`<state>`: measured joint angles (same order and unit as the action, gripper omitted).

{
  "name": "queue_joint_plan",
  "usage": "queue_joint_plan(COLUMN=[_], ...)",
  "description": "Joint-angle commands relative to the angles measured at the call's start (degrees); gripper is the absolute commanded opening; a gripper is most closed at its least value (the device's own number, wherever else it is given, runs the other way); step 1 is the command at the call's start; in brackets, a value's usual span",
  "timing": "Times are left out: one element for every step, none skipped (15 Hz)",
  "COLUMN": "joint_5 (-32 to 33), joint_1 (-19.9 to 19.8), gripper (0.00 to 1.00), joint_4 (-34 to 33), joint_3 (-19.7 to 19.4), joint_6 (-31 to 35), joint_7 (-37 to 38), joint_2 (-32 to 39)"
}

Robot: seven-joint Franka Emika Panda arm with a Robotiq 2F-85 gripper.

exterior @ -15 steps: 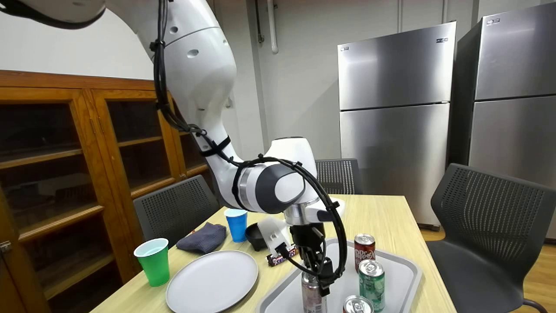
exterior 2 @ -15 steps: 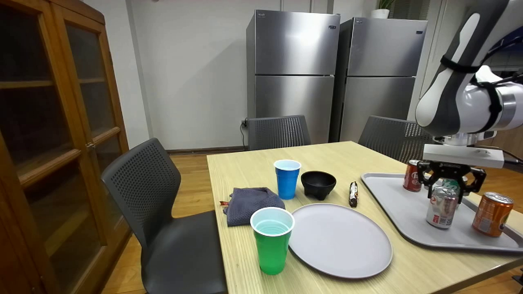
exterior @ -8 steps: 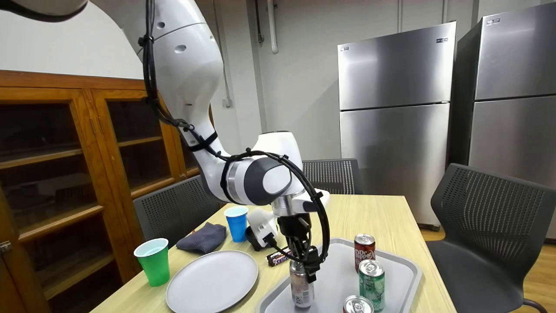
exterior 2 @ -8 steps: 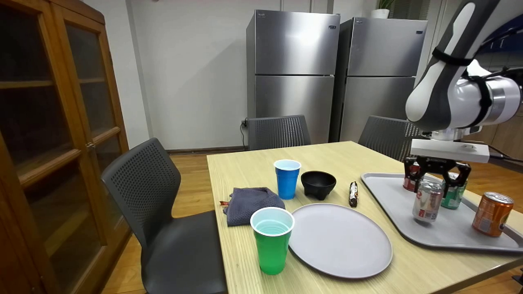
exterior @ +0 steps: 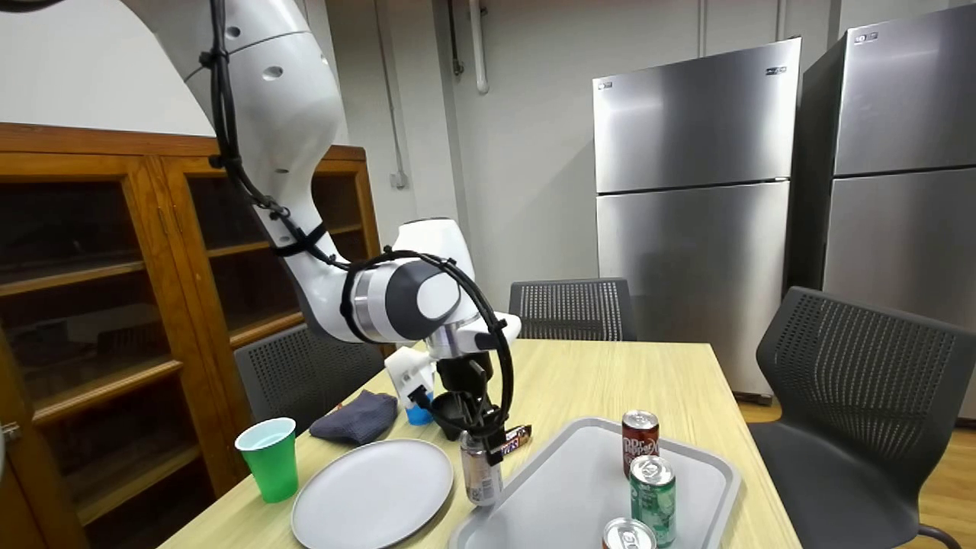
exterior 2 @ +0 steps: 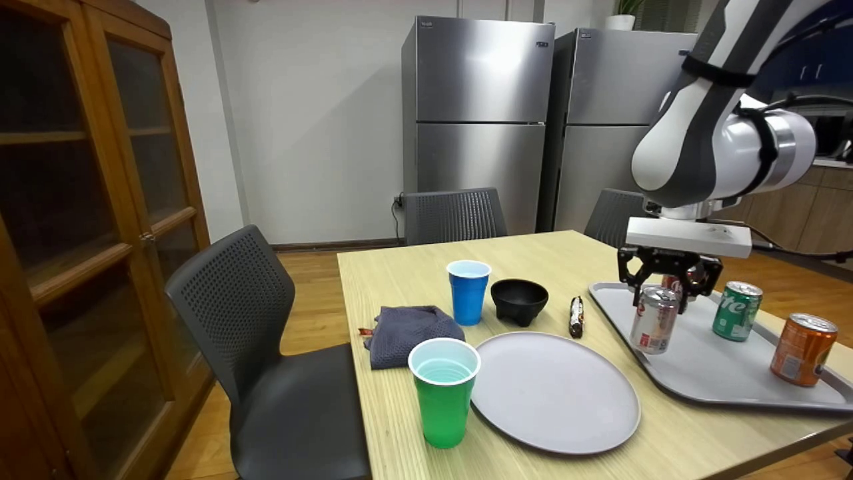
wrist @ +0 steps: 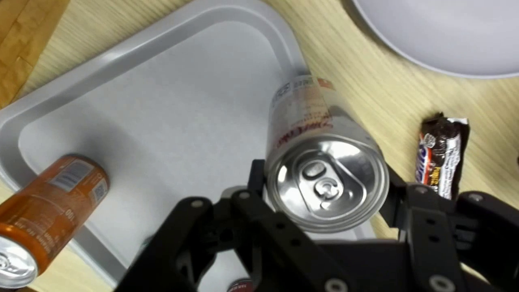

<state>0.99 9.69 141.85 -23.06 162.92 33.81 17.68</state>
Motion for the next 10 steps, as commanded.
queue_joint_plan(joint_5=[3.94, 4.74, 5.33, 5.89, 6.26, 6.59, 6.79, 6.95, 7.1, 7.11], joint_1=[3.11, 3.87, 4.47, 4.95, 5.35, 5.7, 6.06, 6.34, 6.72, 6.85], gripper=[0.39, 0.39, 0.39, 0.39, 0.39, 0.39, 0.39, 0.39, 0.39, 0.39], joint_4=[1.77, 1.66, 1.56, 1.44, 1.32, 1.17, 0.99, 0.87, 0.67, 0.57], joint_3=[0.43, 0.89, 1.4, 2.05, 2.79, 3.59, 4.43, 5.29, 6.19, 7.07], joint_6=[-0.11, -0.25, -0.38, -0.48, -0.59, -0.68, -0.81, -0.82, -0.92, -0.92], joint_7=[5.21, 6.28, 7.08, 7.83, 8.43, 8.99, 9.43, 9.64, 10.0, 10.06], joint_2=[-3.55, -3.69, -3.82, -3.93, -4.02, -4.06, -4.08, -4.09, -4.02, -4.0])
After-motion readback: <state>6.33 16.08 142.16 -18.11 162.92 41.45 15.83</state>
